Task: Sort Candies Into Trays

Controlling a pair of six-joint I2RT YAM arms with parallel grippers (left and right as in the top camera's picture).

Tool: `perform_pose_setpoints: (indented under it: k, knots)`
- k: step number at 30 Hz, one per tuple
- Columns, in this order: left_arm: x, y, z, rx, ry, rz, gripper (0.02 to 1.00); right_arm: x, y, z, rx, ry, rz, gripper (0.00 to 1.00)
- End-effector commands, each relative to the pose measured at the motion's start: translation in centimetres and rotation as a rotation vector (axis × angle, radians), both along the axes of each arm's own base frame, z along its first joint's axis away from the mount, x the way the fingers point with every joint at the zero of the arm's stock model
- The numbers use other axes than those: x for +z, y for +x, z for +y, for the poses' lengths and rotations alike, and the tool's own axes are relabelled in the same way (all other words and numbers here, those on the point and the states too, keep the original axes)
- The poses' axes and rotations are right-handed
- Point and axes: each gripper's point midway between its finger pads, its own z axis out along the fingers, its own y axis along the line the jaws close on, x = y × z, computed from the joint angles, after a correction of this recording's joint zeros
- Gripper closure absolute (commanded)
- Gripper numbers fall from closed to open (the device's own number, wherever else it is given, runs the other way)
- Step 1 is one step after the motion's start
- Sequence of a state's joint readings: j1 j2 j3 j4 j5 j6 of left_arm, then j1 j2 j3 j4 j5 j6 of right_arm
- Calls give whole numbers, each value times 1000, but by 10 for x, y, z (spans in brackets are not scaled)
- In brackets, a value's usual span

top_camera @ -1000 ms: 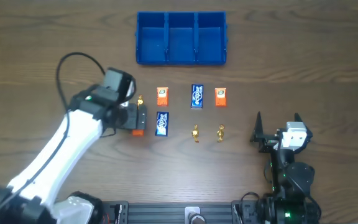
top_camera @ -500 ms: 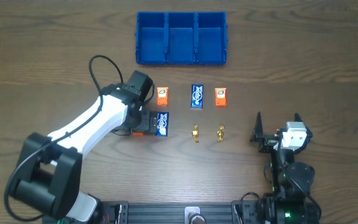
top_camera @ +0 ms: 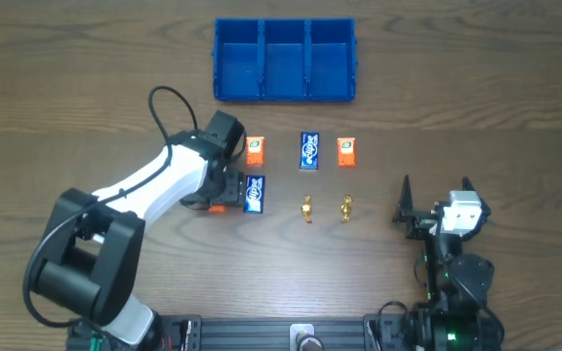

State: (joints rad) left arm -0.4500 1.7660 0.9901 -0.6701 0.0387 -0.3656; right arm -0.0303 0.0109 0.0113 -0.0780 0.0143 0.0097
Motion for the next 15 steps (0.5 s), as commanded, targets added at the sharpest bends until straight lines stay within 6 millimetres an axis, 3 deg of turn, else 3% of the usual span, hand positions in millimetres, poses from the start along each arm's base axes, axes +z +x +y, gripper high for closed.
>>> perform_pose_setpoints:
  k: [1, 4, 15]
  knots:
    - [-10, 0, 3, 10, 28, 12, 386, -1, 0, 0, 3, -14, 2, 3]
    - [-12, 0, 3, 15, 29, 14, 498, -1, 0, 0, 3, -14, 2, 3]
    - [-5, 3, 2, 53, 17, -6, 717, -1, 0, 0, 3, -14, 2, 3]
